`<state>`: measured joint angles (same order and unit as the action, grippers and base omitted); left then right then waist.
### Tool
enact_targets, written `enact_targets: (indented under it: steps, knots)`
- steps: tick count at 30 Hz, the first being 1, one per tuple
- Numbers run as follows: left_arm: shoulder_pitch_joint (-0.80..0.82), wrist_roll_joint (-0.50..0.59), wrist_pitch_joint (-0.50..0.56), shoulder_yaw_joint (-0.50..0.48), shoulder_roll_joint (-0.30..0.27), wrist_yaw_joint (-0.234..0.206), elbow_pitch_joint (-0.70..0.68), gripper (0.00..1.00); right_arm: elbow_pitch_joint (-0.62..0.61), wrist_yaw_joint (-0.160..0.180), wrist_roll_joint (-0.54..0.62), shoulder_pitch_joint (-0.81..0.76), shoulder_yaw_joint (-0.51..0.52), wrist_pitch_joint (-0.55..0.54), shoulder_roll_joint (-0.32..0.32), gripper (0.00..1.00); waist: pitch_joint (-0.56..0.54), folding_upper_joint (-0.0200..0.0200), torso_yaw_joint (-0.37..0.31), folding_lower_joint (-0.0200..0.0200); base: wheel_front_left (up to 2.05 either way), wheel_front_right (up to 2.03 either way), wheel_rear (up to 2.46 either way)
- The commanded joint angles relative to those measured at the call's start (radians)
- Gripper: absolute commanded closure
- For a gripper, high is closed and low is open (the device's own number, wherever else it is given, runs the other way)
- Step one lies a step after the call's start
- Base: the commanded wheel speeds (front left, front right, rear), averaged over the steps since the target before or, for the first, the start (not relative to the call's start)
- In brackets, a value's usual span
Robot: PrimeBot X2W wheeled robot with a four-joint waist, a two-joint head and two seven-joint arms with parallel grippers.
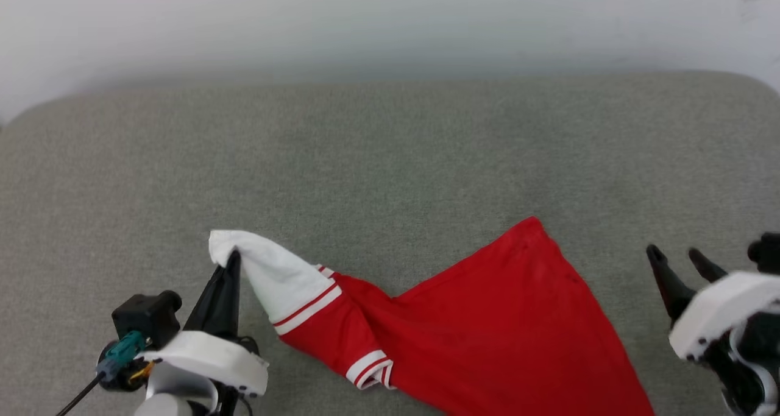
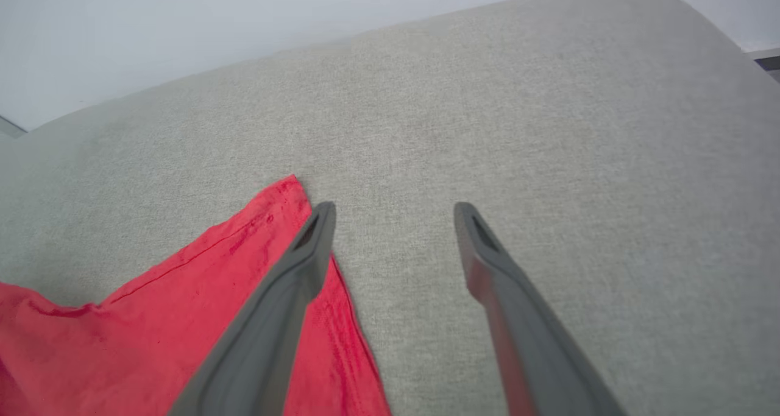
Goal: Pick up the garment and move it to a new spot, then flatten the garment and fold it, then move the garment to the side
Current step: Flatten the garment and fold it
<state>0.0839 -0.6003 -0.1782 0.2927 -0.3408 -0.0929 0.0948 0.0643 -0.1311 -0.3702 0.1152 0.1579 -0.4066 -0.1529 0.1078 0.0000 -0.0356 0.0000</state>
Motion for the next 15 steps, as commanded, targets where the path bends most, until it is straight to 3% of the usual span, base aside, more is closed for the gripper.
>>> enact_targets:
  steps: [1, 10, 15]
  knots:
    - [0.028, 0.011, -0.002, 0.007, 0.000, 0.004, -0.009, 1.00, 0.017, 0.001, -0.012, 0.048, -0.023, -0.023, -0.012, 0.00, 0.063, 0.0000, 0.038, 0.0000, 0.00, 0.00, 0.00]
    - [0.121, 0.040, -0.020, 0.036, 0.019, 0.021, -0.032, 1.00, 0.153, 0.001, -0.026, 0.310, -0.160, -0.389, -0.076, 0.00, 0.196, 0.0000, 0.107, 0.0000, 0.00, 0.00, 0.00]
    - [0.154, 0.042, -0.030, 0.046, 0.032, 0.031, -0.019, 1.00, 0.224, 0.001, -0.018, 0.404, -0.242, -0.511, -0.085, 0.00, 0.233, 0.0000, 0.133, 0.0000, 0.00, 0.00, 0.00]
